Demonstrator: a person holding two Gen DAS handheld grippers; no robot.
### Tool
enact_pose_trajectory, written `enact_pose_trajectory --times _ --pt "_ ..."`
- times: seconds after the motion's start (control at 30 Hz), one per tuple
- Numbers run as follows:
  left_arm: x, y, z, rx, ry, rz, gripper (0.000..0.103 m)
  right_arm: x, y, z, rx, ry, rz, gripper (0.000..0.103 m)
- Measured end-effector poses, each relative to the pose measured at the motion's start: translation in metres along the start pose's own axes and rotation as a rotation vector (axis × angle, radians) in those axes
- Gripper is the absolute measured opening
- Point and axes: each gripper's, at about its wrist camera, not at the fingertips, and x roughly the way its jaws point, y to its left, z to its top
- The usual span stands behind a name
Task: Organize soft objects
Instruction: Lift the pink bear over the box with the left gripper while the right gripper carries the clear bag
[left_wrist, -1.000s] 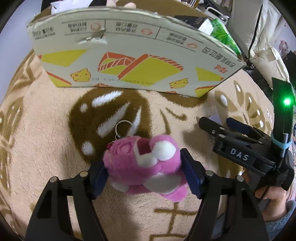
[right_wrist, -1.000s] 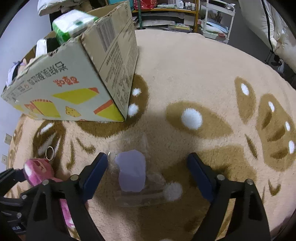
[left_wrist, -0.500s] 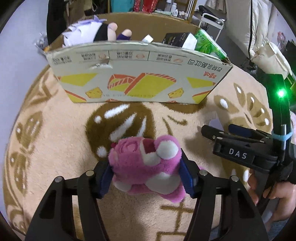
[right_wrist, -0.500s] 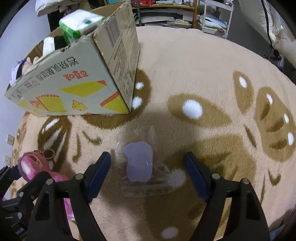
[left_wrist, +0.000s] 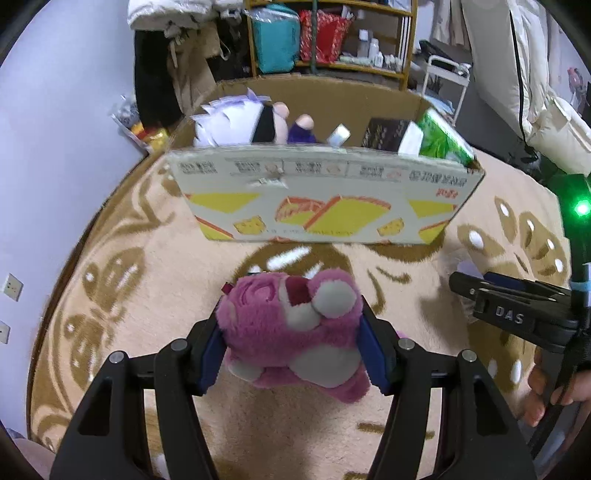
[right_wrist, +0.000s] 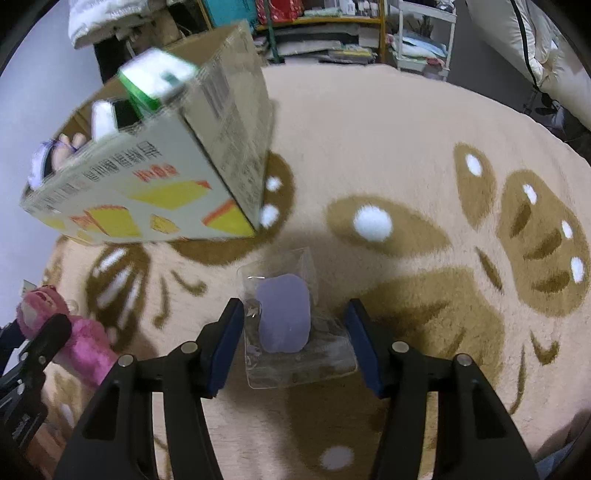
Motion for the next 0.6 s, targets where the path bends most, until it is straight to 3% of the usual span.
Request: enact_pose_trajectory --times 0.37,0.6 --pt "-0.046 0.004 0.004 -0.002 -0.198 0.064 0.062 -0.069 0.011 -0.012 -0.032 -0.234 0.105 0.06" --pt "-0.081 0.01 0.009 -0.003 -0.351 0.11 0.062 -0.093 0.016 0.01 -0.047 -0.363 0.146 0.06"
